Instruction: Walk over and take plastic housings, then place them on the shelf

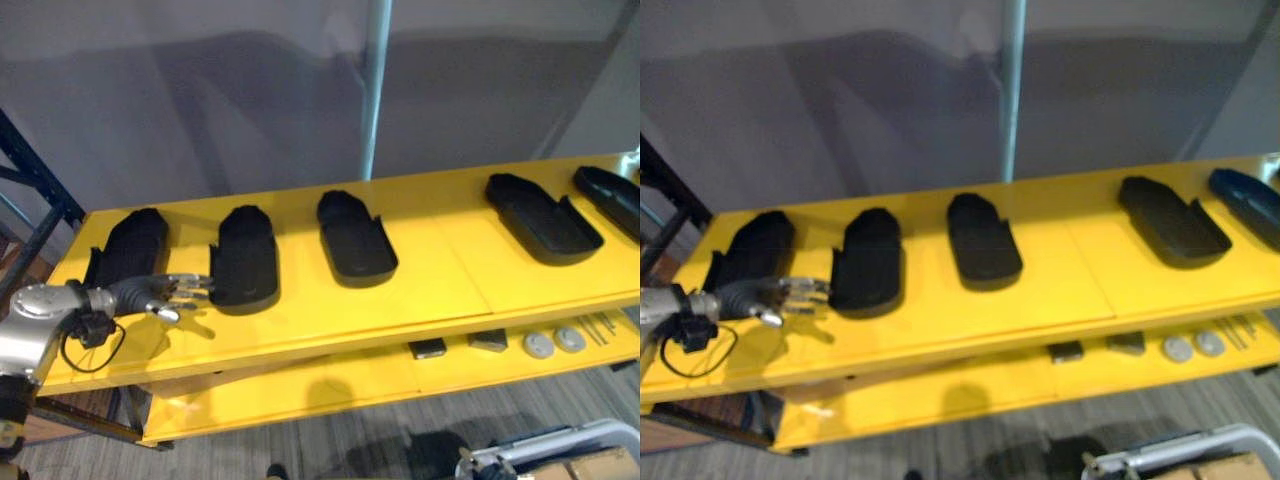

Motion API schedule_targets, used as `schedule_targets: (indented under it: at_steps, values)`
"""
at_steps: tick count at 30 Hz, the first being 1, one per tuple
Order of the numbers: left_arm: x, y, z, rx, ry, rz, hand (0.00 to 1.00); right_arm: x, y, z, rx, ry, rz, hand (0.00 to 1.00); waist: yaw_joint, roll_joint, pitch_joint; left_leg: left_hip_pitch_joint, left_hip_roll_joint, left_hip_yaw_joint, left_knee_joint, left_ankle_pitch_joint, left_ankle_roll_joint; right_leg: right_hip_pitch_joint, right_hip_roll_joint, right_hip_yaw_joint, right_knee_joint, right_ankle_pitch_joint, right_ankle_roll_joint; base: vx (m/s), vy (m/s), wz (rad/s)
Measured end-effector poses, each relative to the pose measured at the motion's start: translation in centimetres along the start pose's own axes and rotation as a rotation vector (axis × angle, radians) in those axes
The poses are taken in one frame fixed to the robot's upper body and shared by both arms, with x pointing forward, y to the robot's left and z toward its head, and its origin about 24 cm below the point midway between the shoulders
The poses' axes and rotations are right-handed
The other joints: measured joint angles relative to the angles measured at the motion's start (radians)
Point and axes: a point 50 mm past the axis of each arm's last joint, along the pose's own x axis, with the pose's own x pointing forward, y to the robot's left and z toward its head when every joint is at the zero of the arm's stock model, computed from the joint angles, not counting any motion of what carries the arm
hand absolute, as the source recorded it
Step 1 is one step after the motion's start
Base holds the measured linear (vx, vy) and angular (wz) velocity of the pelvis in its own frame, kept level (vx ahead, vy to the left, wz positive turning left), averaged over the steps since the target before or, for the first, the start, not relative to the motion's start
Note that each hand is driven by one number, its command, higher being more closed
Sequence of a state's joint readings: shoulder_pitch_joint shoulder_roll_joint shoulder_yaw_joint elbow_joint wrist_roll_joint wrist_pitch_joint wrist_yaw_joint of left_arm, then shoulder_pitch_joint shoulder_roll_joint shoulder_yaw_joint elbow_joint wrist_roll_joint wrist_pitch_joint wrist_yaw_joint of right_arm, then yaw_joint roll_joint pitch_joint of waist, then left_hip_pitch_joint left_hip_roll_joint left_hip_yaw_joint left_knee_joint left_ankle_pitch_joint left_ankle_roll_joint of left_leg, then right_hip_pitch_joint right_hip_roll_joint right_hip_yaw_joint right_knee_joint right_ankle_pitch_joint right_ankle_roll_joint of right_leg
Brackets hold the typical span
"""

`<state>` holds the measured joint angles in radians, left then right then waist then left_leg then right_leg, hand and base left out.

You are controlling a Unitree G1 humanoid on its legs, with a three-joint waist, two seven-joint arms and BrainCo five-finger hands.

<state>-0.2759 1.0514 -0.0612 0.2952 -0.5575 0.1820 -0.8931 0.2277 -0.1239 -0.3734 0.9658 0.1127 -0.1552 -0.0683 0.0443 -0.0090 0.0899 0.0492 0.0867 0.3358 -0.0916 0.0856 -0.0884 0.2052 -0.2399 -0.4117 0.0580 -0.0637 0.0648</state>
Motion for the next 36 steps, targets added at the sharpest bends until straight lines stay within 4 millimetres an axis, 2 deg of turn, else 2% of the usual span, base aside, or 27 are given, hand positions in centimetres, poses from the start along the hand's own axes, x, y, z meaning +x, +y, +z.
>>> schedule_targets:
  at_steps: [5, 7, 8, 10, 12, 15, 17, 19, 20, 21, 22, 24, 25, 27, 29, 32, 33, 35, 36]
  values:
    - [-1.2, 1.4, 1.3, -0.001, -0.096, 0.16, 0.0, -0.3, 0.1, -1.2, 0.004, 0.048, -0.005, 0.0, 0.006, -0.013, -0.009, -0.007, 0.014, 0.01, 0.005, 0.057, 0.0, -0.012, 0.009, 0.002, 0.047, 0.043, -0.01, 0.04, 0.03, 0.2]
    - [-2.0, 2.3, 1.7, 0.027, -0.146, 0.278, 0.0, -0.4, 0.7, -1.4, 0.011, 0.051, 0.005, 0.0, 0.027, -0.01, -0.016, 0.006, 0.025, 0.043, 0.007, 0.061, -0.006, -0.013, 0.017, 0.002, 0.045, 0.055, -0.006, -0.01, -0.004, -0.12]
    - [-2.2, 2.4, 1.8, 0.036, -0.164, 0.304, 0.0, -0.3, 0.8, -1.3, 0.012, 0.048, 0.007, 0.0, 0.027, -0.012, -0.02, 0.006, 0.026, 0.045, 0.007, 0.063, -0.008, -0.012, 0.017, 0.002, 0.043, 0.055, -0.006, -0.04, -0.019, -0.1]
    - [-3.6, 3.0, 2.1, 0.065, -0.252, 0.429, 0.0, -0.1, 1.1, -0.6, 0.018, 0.025, 0.012, 0.0, 0.025, -0.002, -0.028, 0.001, 0.026, 0.046, 0.006, 0.062, -0.007, -0.014, 0.022, -0.002, 0.031, 0.056, -0.004, -0.09, -0.002, -0.08]
    - [-4.7, 3.4, 2.4, 0.074, -0.35, 0.539, 0.0, -0.1, 1.0, -0.2, 0.029, -0.003, 0.0, 0.0, 0.025, 0.014, -0.03, -0.004, 0.026, 0.051, 0.002, 0.05, 0.009, -0.012, 0.026, -0.003, 0.013, 0.055, -0.003, -0.11, 0.016, -0.08]
    - [-7.0, 4.1, 3.3, 0.114, -0.468, 0.712, 0.0, 0.0, 0.8, 0.5, 0.052, -0.036, -0.018, 0.0, 0.027, 0.028, -0.033, -0.021, 0.011, 0.059, 0.001, 0.032, 0.018, -0.016, 0.014, -0.011, -0.01, 0.038, 0.019, -0.13, 0.022, -0.05]
    - [-9.3, 4.5, 4.4, 0.165, -0.58, 0.844, 0.0, 0.0, 0.8, 0.4, 0.055, -0.039, -0.018, 0.0, 0.025, 0.026, -0.038, -0.027, -0.009, 0.057, 0.001, 0.032, 0.021, -0.012, -0.008, -0.04, -0.015, -0.011, 0.064, -0.17, -0.015, 0.07]
    - [-10.6, 4.3, 5.2, 0.199, -0.675, 0.913, 0.0, -0.1, 0.7, 0.4, 0.056, -0.04, -0.022, 0.0, 0.023, 0.034, -0.043, -0.037, -0.007, 0.053, 0.0, 0.03, 0.02, -0.019, -0.01, -0.056, -0.008, -0.022, 0.074, -0.14, -0.02, 0.26]
    - [-10.9, 4.3, 5.2, 0.202, -0.693, 0.93, 0.0, -0.2, 0.6, 0.1, 0.055, -0.034, -0.027, 0.0, 0.021, 0.018, -0.048, -0.042, -0.009, 0.056, 0.004, 0.026, 0.018, -0.026, -0.023, -0.058, -0.012, -0.024, 0.075, -0.09, 0.005, 0.13]
    - [-11.5, 4.0, 4.8, 0.198, -0.716, 0.968, 0.0, -0.4, 0.3, -0.4, 0.052, -0.022, -0.035, 0.0, 0.034, 0.014, -0.069, -0.037, -0.023, 0.06, 0.007, 0.053, 0.056, -0.033, -0.033, -0.053, -0.015, -0.025, 0.075, -0.02, 0.003, -0.06]
    - [-11.7, 3.9, 4.7, 0.196, -0.723, 0.98, 0.0, -0.3, 0.2, -0.2, 0.05, -0.032, -0.041, 0.0, 0.037, 0.031, -0.072, -0.028, -0.025, 0.058, 0.001, 0.052, 0.055, -0.033, -0.026, -0.053, -0.014, -0.024, 0.076, -0.02, 0.014, 0.1]
    - [-12.2, 4.0, 4.7, 0.202, -0.74, 1.036, 0.0, -0.4, 0.1, -0.4, 0.069, -0.03, -0.053, 0.0, 0.029, 0.028, -0.077, -0.038, -0.035, 0.055, 0.0, 0.039, 0.054, -0.032, -0.024, -0.05, -0.013, -0.019, 0.068, -0.04, 0.05, 0.19]
    - [-12.3, 4.0, 4.7, 0.204, -0.74, 1.047, 0.0, -0.4, 0.4, -0.4, 0.077, -0.027, -0.05, 0.0, 0.029, 0.025, -0.075, -0.039, -0.036, 0.055, 0.0, 0.039, 0.054, -0.033, -0.024, -0.05, -0.014, -0.013, 0.06, -0.03, 0.057, 0.0]
    - [-12.6, 4.1, 4.5, 0.232, -0.7, 1.101, 0.0, -0.6, 1.4, -0.8, 0.073, -0.013, -0.031, 0.0, 0.029, -0.001, -0.075, -0.042, -0.036, 0.056, 0.0, 0.039, 0.054, -0.035, -0.024, -0.049, -0.015, -0.011, 0.057, 0.0, 0.0, 0.0]
    - [-12.5, 4.2, 4.1, 0.237, -0.66, 1.125, 0.0, -0.7, 1.4, -0.9, 0.07, -0.011, -0.061, 0.0, 0.028, -0.006, -0.076, -0.044, -0.037, 0.057, 0.0, 0.039, 0.054, -0.037, -0.023, -0.046, -0.017, -0.011, 0.055, 0.0, 0.0, 0.0]
    - [-12.3, 4.4, 3.2, 0.22, -0.591, 1.158, 0.0, -0.7, 0.7, 0.0, 0.021, -0.072, -0.205, 0.0, 0.026, 0.004, -0.071, -0.04, -0.037, 0.057, 0.0, 0.038, 0.055, -0.033, -0.02, -0.033, -0.025, -0.01, 0.053, 0.01, -0.005, -0.04]
    - [-12.3, 4.3, 2.4, 0.21, -0.546, 1.169, 0.0, -0.6, -0.1, 1.5, -0.001, -0.151, -0.296, 0.0, 0.023, 0.012, -0.071, -0.032, -0.035, 0.06, 0.0, 0.042, 0.05, -0.034, -0.019, -0.017, -0.021, -0.003, 0.041, 0.02, -0.02, -0.12]
    - [-12.1, 4.2, 1.9, 0.209, -0.511, 1.164, 0.0, -0.7, -1.1, 3.8, 0.004, -0.266, -0.38, 0.0, 0.022, 0.019, -0.071, -0.032, -0.032, 0.062, 0.0, 0.042, 0.05, -0.039, -0.017, -0.006, -0.02, -0.003, 0.04, 0.01, -0.017, -0.1]
    - [-11.7, 4.1, 1.4, 0.216, -0.469, 1.159, 0.0, -1.0, -2.4, 6.7, 0.008, -0.403, -0.473, 0.0, 0.023, 0.023, -0.073, -0.033, -0.031, 0.069, 0.0, 0.042, 0.049, -0.042, -0.013, -0.001, -0.02, -0.002, 0.04, 0.01, -0.008, -0.08]
